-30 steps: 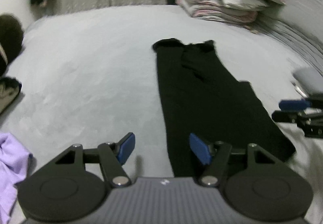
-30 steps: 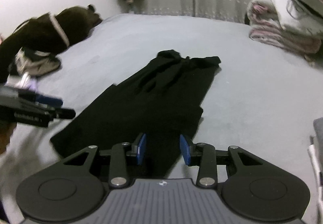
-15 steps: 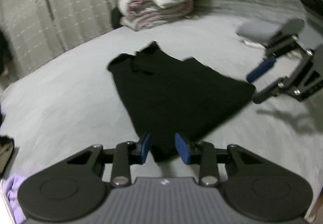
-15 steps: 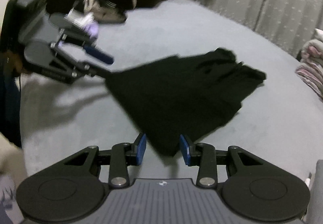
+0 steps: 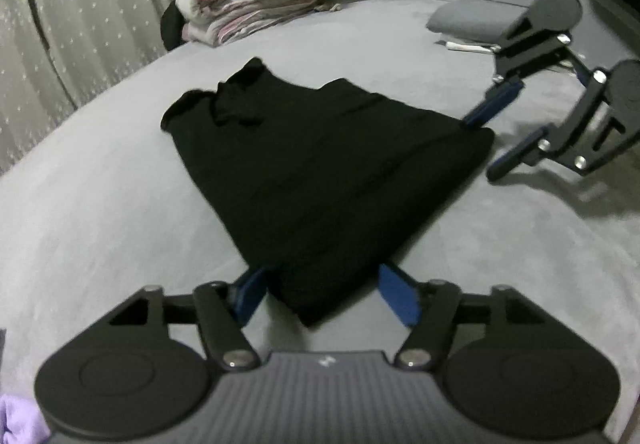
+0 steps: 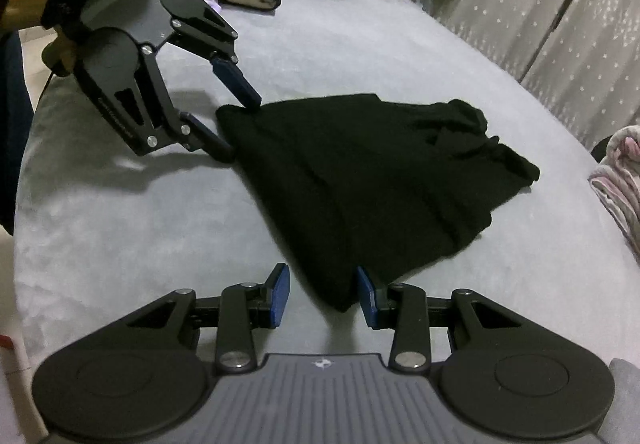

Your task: Fold clothes

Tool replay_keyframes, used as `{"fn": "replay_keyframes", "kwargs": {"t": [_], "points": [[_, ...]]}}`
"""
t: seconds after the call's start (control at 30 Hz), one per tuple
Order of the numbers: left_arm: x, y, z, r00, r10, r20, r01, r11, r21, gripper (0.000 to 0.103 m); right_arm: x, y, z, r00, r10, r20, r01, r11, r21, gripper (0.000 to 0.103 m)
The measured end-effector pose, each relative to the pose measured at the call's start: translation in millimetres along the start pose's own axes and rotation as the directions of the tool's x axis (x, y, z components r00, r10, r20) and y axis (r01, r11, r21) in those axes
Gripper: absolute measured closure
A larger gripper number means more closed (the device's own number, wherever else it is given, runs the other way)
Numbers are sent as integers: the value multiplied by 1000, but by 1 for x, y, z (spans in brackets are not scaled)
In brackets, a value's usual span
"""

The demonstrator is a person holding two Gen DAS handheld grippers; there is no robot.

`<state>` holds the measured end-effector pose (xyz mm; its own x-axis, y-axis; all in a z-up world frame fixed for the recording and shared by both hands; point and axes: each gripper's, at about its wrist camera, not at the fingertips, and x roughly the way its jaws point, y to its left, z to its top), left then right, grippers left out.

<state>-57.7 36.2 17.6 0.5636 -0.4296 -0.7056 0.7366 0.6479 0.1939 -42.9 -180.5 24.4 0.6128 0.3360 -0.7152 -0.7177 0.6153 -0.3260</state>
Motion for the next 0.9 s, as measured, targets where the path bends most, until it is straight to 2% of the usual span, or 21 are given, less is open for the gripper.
{"fn": "replay_keyframes", "kwargs": {"t": [0.13,0.2,0.37,0.47,0.6,0.7,0.8,0.9], "points": [[2,8,0,999,-36,-6,36,999,-35,37,8,-3,-1,999,27,-21,-26,999,18,66],[-4,12,3,1000,-15,4,15,999,-36,42,10,-8,-1,999,38,-22,-37,998,52,66],[-29,1,0,998,-14,66,9,997,71,42,13,-13,-3,999,39,-25,-37,996,80,66],[-28,-10,-3,998,-27,61,18,991,136,50,15,-14,-3,999,34,-24,-32,996,81,66],[-14,-16,-5,998,-49,31,42,983,176,62,16,-19,-1,999,25,-28,-22,994,106,68],[-7,-17,-5,998,-60,29,53,975,214,65,15,-22,0,999,39,-30,-35,991,132,78],[-1,-14,-2,998,-65,28,56,967,247,66,17,-25,1,998,43,-37,-37,987,154,78],[4,-10,2,997,-73,14,67,964,257,62,17,-23,1,999,31,-40,-26,990,136,77]]}}
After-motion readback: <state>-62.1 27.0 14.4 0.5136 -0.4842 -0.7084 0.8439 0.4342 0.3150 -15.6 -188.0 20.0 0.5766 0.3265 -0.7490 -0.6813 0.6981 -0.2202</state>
